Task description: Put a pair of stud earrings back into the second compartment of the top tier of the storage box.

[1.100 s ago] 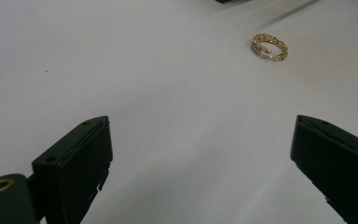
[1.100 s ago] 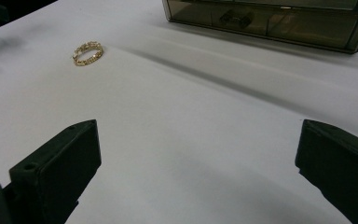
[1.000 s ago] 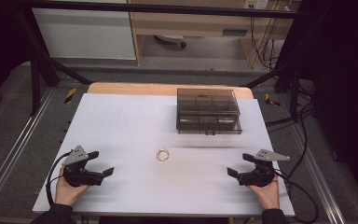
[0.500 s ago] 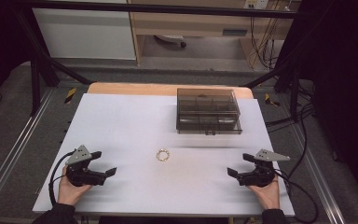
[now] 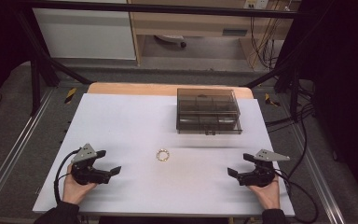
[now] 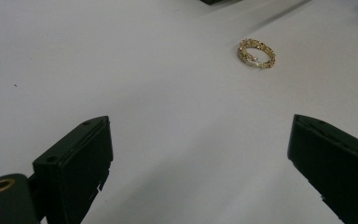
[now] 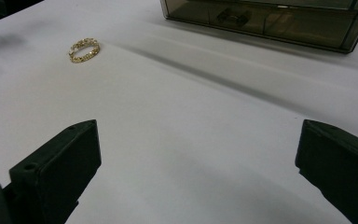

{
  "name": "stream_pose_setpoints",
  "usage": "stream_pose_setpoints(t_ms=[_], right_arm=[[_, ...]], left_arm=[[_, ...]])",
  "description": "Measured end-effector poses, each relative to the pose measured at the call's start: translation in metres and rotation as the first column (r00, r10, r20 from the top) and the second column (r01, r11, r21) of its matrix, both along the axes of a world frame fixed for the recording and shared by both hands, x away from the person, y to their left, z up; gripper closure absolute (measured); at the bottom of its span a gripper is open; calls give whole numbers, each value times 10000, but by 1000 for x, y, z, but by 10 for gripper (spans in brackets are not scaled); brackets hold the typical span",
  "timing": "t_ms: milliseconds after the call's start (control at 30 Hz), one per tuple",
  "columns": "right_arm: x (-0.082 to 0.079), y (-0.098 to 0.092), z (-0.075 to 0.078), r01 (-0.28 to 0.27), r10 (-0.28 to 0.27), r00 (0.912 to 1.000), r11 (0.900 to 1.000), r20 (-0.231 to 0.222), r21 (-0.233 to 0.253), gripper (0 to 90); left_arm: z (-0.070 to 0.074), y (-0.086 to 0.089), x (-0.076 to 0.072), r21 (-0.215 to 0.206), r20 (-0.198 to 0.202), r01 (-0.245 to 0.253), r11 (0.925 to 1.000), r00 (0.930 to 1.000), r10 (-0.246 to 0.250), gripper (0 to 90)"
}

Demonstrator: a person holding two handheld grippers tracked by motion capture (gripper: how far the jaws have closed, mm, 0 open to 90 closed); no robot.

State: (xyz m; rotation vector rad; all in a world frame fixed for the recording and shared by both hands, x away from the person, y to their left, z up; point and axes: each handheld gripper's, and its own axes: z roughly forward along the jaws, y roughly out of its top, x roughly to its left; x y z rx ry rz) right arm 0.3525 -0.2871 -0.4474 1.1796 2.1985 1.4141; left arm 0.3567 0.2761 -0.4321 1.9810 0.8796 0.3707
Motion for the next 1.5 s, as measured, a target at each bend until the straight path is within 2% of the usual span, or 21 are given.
stream_pose_setpoints(t_ms=[567, 900, 1200, 1400, 1500], right_arm=[[-1, 0, 0, 4, -4, 10000, 10000, -12, -75, 5], [0, 0, 0, -22, 22, 10000, 9999, 5, -158, 5], [0, 1, 0, -48, 48, 10000, 9998, 11, -174, 4], [0, 1, -1, -39, 40, 10000, 9998, 20, -186, 4], [0, 1, -1, -36, 36, 10000, 9998, 31, -196, 4]], left_arm=[[14, -28, 10, 144, -61, 239, 9996, 9997, -238, 78], [16, -57, 25, 434, -301, 459, 9980, 9986, -446, 93], [19, -80, 37, 432, -411, 593, 9973, 9975, -575, 118], [17, -95, 47, 467, -474, 643, 9968, 9969, -621, 151], [16, -103, 51, 632, -579, 518, 9967, 9972, -482, 191]])
